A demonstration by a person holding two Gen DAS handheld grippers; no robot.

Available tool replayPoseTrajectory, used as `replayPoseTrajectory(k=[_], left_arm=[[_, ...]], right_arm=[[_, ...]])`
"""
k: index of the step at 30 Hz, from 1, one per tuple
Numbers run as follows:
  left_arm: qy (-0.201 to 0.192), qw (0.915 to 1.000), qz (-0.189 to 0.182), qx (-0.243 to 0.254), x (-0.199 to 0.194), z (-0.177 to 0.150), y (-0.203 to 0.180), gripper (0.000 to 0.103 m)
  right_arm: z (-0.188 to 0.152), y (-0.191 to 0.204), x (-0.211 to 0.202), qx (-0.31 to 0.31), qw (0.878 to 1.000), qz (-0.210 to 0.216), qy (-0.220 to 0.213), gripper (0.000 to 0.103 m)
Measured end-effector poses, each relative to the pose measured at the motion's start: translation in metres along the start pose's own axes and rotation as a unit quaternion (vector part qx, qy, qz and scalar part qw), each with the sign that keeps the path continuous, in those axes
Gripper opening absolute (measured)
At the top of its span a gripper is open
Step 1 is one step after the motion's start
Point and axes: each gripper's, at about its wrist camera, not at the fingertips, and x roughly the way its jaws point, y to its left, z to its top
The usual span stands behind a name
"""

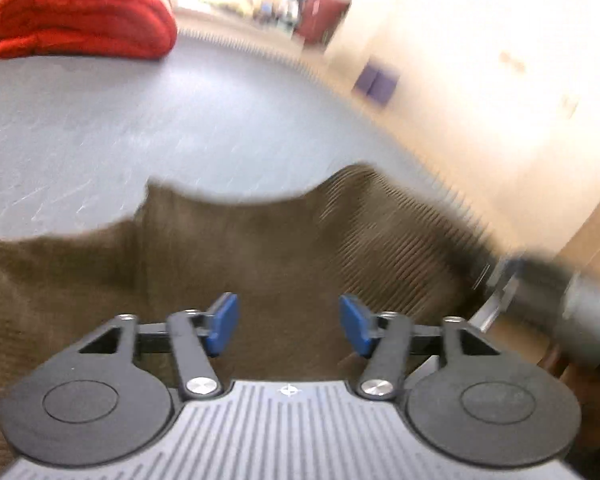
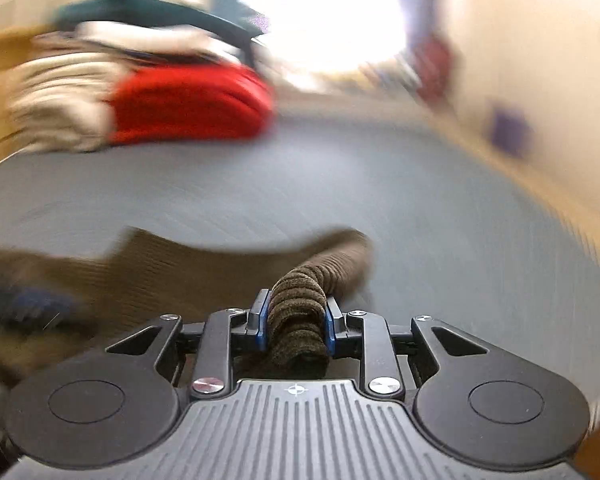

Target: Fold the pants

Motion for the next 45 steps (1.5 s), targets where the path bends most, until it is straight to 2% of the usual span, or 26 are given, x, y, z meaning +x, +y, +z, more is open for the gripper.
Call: replayPoseTrajectory(k=[2,4,6,8,10,12,13,14,15,16,20,22,23,24,26,28,30,34,35,36,37,38,40,42,45], left_arm=[[-0.019,0.9974,-0.058,-0.040,-0.013,0.009,0.007,0.085],[-0.019,0.9896,-0.120,-0.078,-0.018,0.014,0.015,0.087],[-0.011,0.9814,-0.159,-0.107,-0.018,0.015,0.024,0.087],[0.001,0.9815,-0.154,-0.114,-0.016,0.015,0.029,0.088],[0.011,0.9871,-0.113,-0.113,-0.012,0.012,0.035,0.087],[0.026,0.9891,-0.085,-0.118,-0.007,0.011,0.043,0.078],[0.033,0.9898,-0.069,-0.120,-0.005,0.011,0.048,0.056],[0.043,0.9913,-0.047,-0.115,-0.004,0.012,0.050,0.025],[0.058,0.9930,-0.020,-0.101,-0.002,0.012,0.053,0.023],[0.063,0.9933,-0.014,-0.096,-0.003,0.013,0.057,0.020],[0.050,0.9970,0.014,-0.058,-0.016,0.020,0.056,0.018],[0.051,0.9969,0.032,-0.051,-0.029,0.024,0.059,0.018],[0.053,0.9966,0.042,-0.047,-0.038,0.030,0.066,0.018],[0.052,0.9964,0.051,-0.043,-0.047,0.035,0.074,0.018],[0.046,0.9960,0.067,-0.036,-0.071,0.045,0.090,0.018],[0.042,0.9947,0.090,-0.030,-0.100,0.053,0.115,0.018],[0.044,0.9909,0.122,-0.036,-0.134,0.052,0.142,0.018],[0.068,0.9794,0.176,-0.072,-0.176,0.044,0.192,0.019],[0.076,0.9762,0.183,-0.088,-0.182,0.040,0.204,0.023],[0.081,0.9712,0.189,-0.120,-0.185,0.035,0.217,0.027],[0.078,0.9667,0.195,-0.146,-0.189,0.034,0.229,0.038],[0.072,0.9635,0.201,-0.161,-0.193,0.033,0.236,0.057],[0.050,0.9598,0.199,-0.192,-0.195,0.030,0.246,0.075],[0.040,0.9558,0.173,-0.234,-0.193,0.025,0.258,0.080],[0.051,0.9480,0.182,-0.256,-0.164,0.032,0.257,0.083]], right_arm=[[0.003,0.035,-0.014,-0.073,0.996,0.028,-0.039,0.027],[0.000,0.070,-0.022,-0.141,0.986,0.057,-0.066,0.026],[-0.004,0.097,-0.025,-0.191,0.975,0.082,-0.076,0.026],[-0.012,0.122,-0.027,-0.235,0.963,0.106,-0.081,0.026],[-0.018,0.141,-0.029,-0.268,0.951,0.127,-0.085,0.026],[-0.020,0.155,-0.030,-0.289,0.942,0.144,-0.087,0.026],[-0.019,0.159,-0.029,-0.291,0.941,0.151,-0.086,0.025],[-0.019,0.163,-0.027,-0.292,0.940,0.154,-0.085,0.025],[-0.017,0.167,-0.025,-0.292,0.940,0.154,-0.082,0.025],[-0.016,0.166,-0.022,-0.288,0.942,0.156,-0.078,0.026],[-0.007,0.164,-0.016,-0.257,0.945,0.195,-0.050,0.030],[0.008,0.160,-0.017,-0.217,0.945,0.241,-0.027,0.039],[0.018,0.156,-0.018,-0.185,0.945,0.270,-0.014,0.041],[0.027,0.150,-0.017,-0.152,0.942,0.300,-0.003,0.049],[0.043,0.130,-0.010,-0.047,0.930,0.364,0.020,0.056],[0.055,0.100,-0.004,0.050,0.920,0.388,0.030,0.061],[0.057,0.078,0.010,0.106,0.924,0.366,0.038,0.061],[0.048,0.069,0.052,0.144,0.945,0.279,0.093,0.062],[0.043,0.069,0.063,0.157,0.945,0.265,0.109,0.062],[0.038,0.071,0.074,0.175,0.941,0.260,0.126,0.062],[0.033,0.074,0.081,0.190,0.936,0.260,0.140,0.064],[0.027,0.079,0.090,0.206,0.929,0.263,0.156,0.066],[0.019,0.090,0.106,0.232,0.915,0.273,0.185,0.070],[0.015,0.104,0.117,0.241,0.906,0.281,0.207,0.073],[0.014,0.119,0.135,0.245,0.898,0.281,0.232,0.075]])
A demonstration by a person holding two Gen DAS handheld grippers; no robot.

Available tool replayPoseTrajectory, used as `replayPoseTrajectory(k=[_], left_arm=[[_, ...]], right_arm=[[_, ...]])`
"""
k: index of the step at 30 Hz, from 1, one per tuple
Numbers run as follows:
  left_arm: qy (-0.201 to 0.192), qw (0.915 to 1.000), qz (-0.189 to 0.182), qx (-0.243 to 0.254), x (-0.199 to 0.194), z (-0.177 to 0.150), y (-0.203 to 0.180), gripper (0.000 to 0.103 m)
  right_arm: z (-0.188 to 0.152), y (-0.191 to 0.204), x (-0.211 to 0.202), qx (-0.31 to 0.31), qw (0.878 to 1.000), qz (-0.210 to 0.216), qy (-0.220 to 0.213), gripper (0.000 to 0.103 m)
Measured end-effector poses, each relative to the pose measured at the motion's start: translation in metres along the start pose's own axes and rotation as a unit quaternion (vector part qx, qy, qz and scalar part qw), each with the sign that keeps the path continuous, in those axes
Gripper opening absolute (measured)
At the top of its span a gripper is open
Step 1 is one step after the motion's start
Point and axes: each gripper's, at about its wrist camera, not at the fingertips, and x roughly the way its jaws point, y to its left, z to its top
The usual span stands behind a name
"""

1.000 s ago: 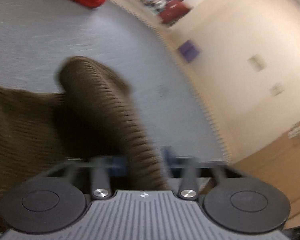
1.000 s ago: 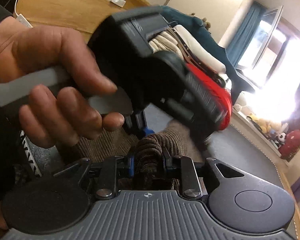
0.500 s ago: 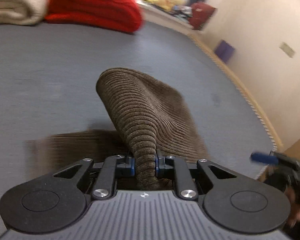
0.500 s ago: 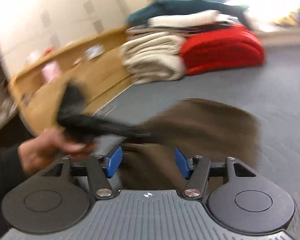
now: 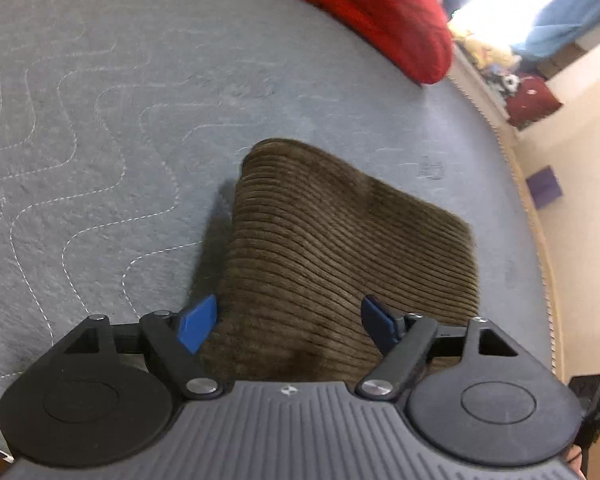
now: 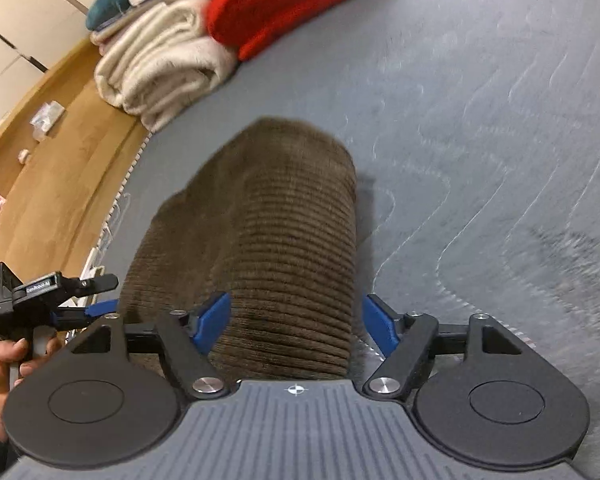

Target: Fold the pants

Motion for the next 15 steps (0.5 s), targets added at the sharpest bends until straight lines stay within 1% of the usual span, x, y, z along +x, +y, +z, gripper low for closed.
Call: replayPoseTrajectory(k=[2,3,6,8,11,13,14,15], left_arm=[[0.013,0.9997,-0.004,-0.020,0.012,0.003,0.003,0.083],[0.021,0.9994,-0.005,-0.027,0.018,0.005,0.002,0.083],[0.041,0.9985,0.002,-0.035,0.046,0.009,0.005,0.083],[0.055,0.9980,0.009,-0.028,0.061,0.009,0.006,0.085],[0.073,0.9973,0.011,-0.006,0.074,0.009,0.004,0.089],[0.078,0.9968,0.017,0.008,0.083,0.010,-0.001,0.089],[0.080,0.9966,0.017,0.010,0.084,0.009,-0.002,0.089],[0.080,0.9966,0.018,0.010,0.088,0.011,-0.003,0.089]], right_arm=[[0.001,0.004,0.009,0.003,1.000,-0.004,0.007,0.075],[-0.001,0.003,0.005,0.005,1.000,-0.004,0.010,0.076],[0.001,0.002,0.017,0.015,1.000,0.004,0.025,0.077],[0.001,0.005,0.025,0.013,0.999,0.006,0.033,0.079],[0.001,0.010,0.029,-0.014,1.000,-0.007,0.024,0.080],[0.002,0.012,0.033,-0.022,0.999,-0.006,0.026,0.080],[0.002,0.013,0.036,-0.024,0.999,-0.005,0.029,0.080],[0.003,0.014,0.038,-0.028,0.999,-0.004,0.030,0.077]])
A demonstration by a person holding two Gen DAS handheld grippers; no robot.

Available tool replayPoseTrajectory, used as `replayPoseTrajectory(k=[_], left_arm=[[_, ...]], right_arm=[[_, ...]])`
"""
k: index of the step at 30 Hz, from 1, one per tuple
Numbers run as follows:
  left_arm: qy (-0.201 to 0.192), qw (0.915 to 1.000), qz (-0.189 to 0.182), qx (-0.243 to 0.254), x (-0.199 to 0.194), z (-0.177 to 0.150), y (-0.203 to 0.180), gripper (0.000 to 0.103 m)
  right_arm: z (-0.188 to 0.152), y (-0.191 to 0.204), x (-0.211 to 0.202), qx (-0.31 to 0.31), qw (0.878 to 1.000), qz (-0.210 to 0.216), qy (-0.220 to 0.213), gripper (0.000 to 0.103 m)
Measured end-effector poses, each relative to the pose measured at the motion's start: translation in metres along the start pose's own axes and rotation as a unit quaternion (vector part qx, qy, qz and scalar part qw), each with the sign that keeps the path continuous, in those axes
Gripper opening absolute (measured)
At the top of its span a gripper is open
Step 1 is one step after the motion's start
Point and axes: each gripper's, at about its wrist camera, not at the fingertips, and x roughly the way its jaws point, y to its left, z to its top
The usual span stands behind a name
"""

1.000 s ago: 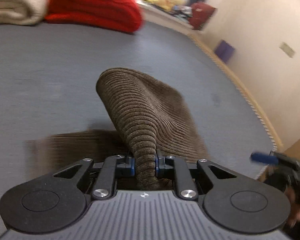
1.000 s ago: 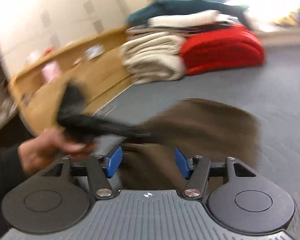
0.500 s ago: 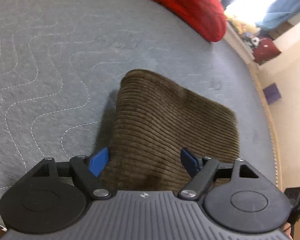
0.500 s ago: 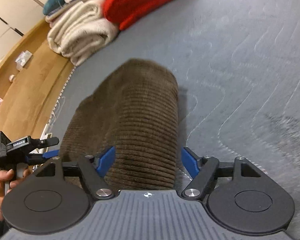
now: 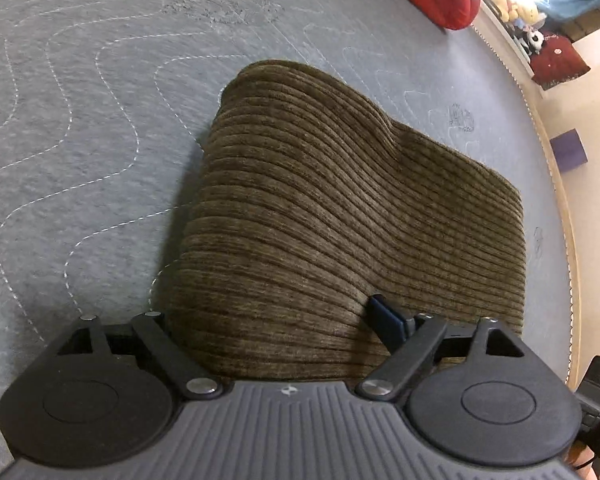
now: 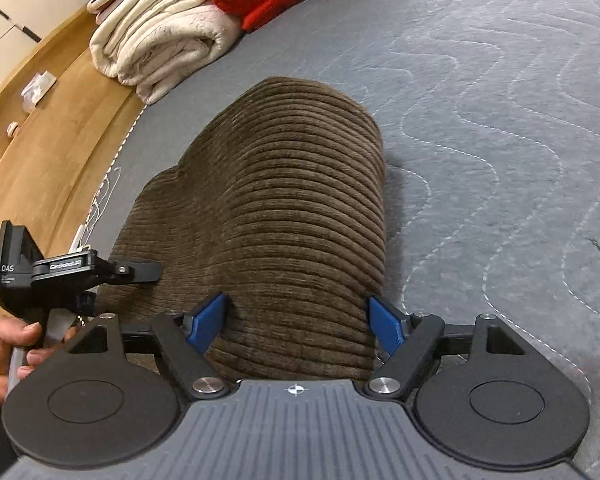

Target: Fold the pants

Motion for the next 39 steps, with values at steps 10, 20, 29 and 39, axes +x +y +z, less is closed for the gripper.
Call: replayPoseTrajectory(k=[10,20,29,39], left_arm=[[-0.012,0.9988,0.000,0.047,-0.010,0.002,-0.030,0.050],[-0.014,0.9918,-0.024,0.125,0.014,0.005,-0.122,0.039],[0.008,0.9963,0.019,0.083,0.029,0.016,-0.122,0.058],[0.029,0.9985,0.023,0.039,0.037,0.022,-0.103,0.081]], right_arm=[[0.009,0.014,-0.019,-0.051,0.996,-0.021,-0.072,0.019],[0.048,-0.035,-0.081,-0.044,0.991,-0.055,-0.113,0.003],[0.067,-0.076,-0.145,0.025,0.973,-0.126,-0.189,0.006],[0.056,-0.094,-0.057,0.112,0.993,-0.015,-0.042,0.074]])
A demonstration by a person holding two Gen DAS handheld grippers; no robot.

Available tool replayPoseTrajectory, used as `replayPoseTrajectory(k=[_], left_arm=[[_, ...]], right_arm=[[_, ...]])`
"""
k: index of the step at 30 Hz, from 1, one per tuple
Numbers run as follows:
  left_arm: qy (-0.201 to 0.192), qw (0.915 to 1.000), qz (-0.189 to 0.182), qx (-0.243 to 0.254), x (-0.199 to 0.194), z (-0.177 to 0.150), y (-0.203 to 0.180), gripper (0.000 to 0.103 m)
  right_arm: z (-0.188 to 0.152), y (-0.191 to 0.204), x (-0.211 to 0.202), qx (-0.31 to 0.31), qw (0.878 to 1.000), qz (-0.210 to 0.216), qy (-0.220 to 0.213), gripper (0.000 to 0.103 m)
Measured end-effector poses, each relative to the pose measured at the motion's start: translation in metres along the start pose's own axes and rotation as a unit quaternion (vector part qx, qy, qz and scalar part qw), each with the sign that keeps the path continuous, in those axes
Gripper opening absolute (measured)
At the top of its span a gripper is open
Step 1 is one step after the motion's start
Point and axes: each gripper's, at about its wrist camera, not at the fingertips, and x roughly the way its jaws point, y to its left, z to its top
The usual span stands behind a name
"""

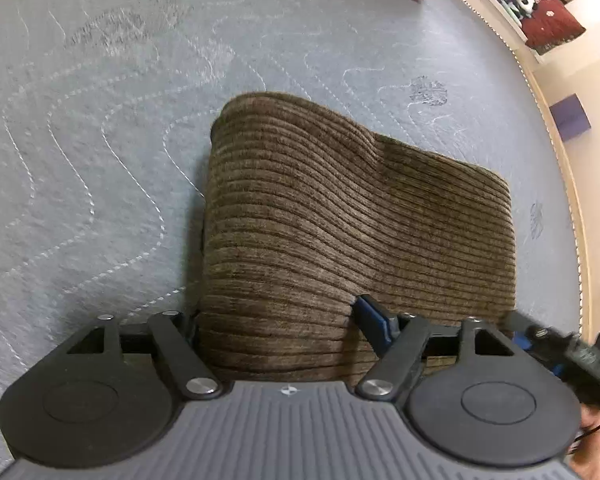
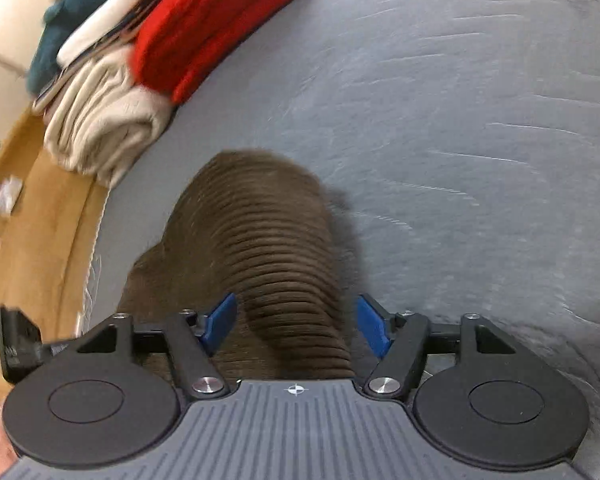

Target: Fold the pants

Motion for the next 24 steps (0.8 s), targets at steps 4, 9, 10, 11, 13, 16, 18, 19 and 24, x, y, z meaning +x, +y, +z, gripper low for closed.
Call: replayPoseTrajectory(k=[4,9,10,11,13,16,18,19,24], left_arm=[[0.017,0.9997,0.012,0.011,0.017,0.001,-0.008,0.089],[0.027,0.9991,0.022,0.026,0.032,0.009,-0.009,0.090],[0.026,0.9990,0.020,0.029,0.033,0.010,-0.010,0.083],[0.024,0.9989,0.017,0.038,0.034,0.010,-0.013,0.077],[0.019,0.9976,0.021,0.063,0.030,0.011,-0.020,0.064],[-0.002,0.9947,0.016,0.102,0.015,0.011,-0.035,0.049],[-0.031,0.9933,-0.009,0.111,0.004,0.014,-0.045,0.044],[-0.046,0.9925,-0.028,0.110,-0.002,0.017,-0.050,0.044],[-0.120,0.9787,-0.119,0.117,-0.022,0.028,-0.079,0.045]], right_arm=[[-0.006,0.003,0.028,-0.025,0.998,-0.026,0.047,0.082],[-0.009,0.010,0.044,-0.061,0.996,-0.023,0.067,0.077],[-0.009,0.011,0.046,-0.069,0.995,-0.021,0.064,0.064],[-0.009,0.013,0.046,-0.078,0.995,-0.013,0.061,0.063],[-0.011,0.017,0.040,-0.091,0.994,-0.013,0.051,0.048],[-0.012,0.029,0.027,-0.115,0.993,-0.002,0.024,0.039],[-0.008,0.042,0.009,-0.136,0.991,0.015,-0.012,0.038],[-0.006,0.047,-0.003,-0.148,0.988,0.020,-0.031,0.038],[0.016,0.055,-0.062,-0.200,0.971,0.027,-0.130,0.039]])
